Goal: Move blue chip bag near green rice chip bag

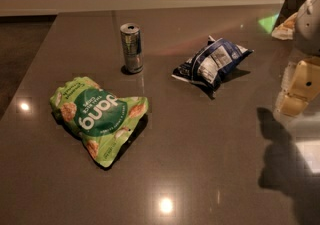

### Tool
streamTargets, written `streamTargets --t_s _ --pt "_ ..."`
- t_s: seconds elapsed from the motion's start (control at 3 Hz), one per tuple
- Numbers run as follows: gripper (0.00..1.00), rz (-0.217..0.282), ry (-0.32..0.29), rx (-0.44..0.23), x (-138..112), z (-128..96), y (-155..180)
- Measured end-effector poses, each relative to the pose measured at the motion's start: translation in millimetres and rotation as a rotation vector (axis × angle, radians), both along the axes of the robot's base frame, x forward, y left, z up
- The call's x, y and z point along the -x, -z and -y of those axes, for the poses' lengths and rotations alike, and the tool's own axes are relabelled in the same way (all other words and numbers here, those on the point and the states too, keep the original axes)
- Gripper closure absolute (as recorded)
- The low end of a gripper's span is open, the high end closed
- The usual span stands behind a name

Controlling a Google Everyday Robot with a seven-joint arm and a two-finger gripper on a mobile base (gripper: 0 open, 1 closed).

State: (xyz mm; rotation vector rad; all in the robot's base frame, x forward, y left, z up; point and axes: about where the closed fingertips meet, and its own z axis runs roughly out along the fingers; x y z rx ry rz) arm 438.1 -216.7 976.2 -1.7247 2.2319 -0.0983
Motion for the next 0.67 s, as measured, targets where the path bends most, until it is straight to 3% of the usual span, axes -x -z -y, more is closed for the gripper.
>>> streamTargets --t_s 0.67 --pt "0.00 0.012 -0.021 -0.008 -11.3 -3.9 3.5"
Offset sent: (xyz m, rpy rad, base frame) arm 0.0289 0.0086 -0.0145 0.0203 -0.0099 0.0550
